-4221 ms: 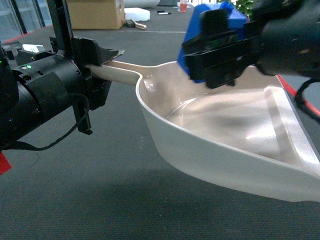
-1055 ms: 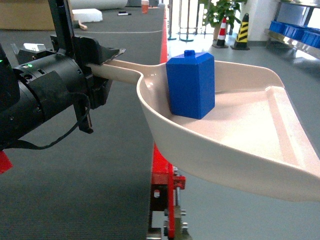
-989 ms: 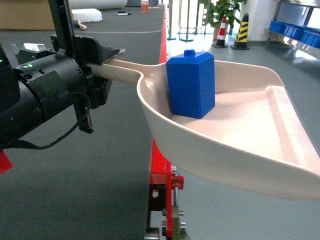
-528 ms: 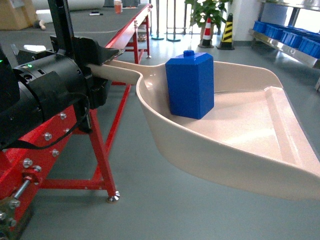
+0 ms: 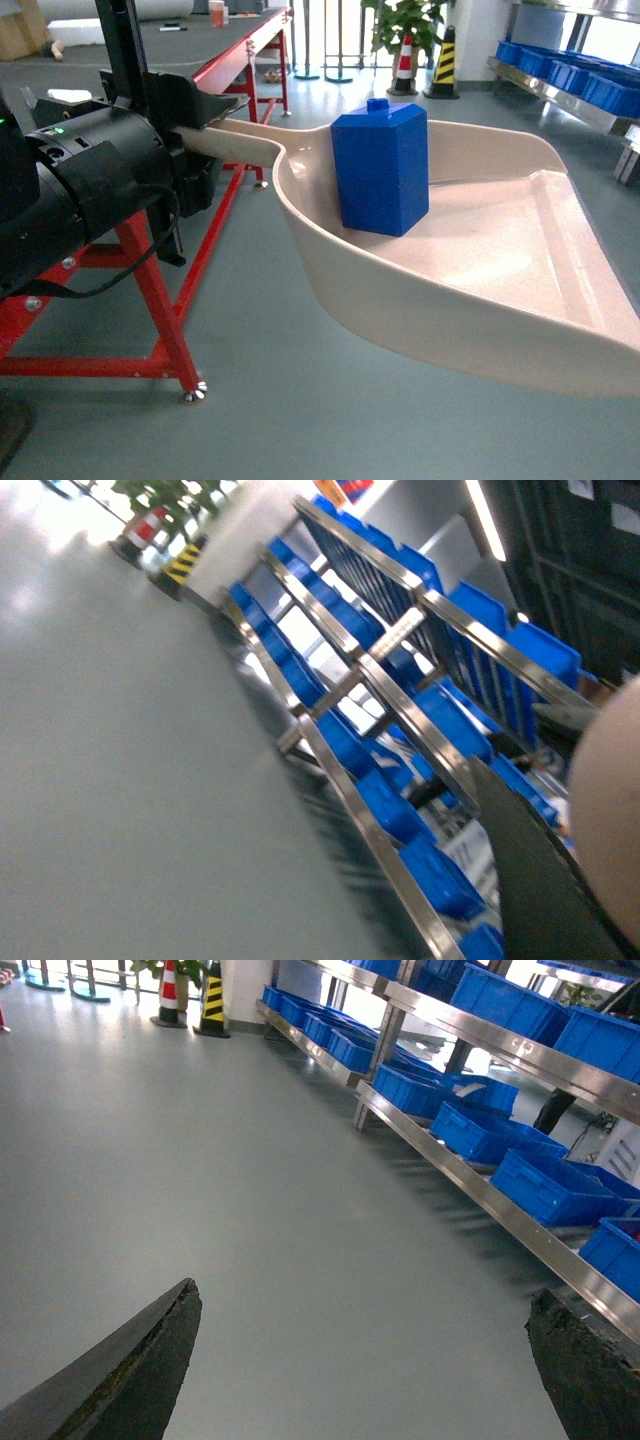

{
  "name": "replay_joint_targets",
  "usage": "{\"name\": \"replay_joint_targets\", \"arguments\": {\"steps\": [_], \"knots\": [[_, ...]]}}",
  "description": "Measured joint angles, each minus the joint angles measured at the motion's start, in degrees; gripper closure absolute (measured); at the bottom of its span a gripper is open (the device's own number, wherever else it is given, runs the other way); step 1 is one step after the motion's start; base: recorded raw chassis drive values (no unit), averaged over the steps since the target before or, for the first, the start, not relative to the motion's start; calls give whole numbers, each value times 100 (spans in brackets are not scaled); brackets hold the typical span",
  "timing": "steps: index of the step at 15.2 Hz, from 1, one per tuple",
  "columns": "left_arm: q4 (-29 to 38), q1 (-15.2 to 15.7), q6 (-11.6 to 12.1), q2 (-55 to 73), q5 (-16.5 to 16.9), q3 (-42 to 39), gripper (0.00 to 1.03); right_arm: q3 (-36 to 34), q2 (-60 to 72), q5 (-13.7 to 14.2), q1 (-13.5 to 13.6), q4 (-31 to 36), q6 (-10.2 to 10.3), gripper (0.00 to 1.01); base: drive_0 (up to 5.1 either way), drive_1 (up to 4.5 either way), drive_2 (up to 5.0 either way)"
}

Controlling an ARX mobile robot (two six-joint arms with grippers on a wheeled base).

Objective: Place part in tray to right shelf

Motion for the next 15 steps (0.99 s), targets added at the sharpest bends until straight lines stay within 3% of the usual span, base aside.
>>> {"name": "replay_joint_targets", "arguments": {"steps": [15], "knots": [[11,-48,4,0,-4,-4,91,0,-4,11,0,9,0,3,493,-252,-252]]}}
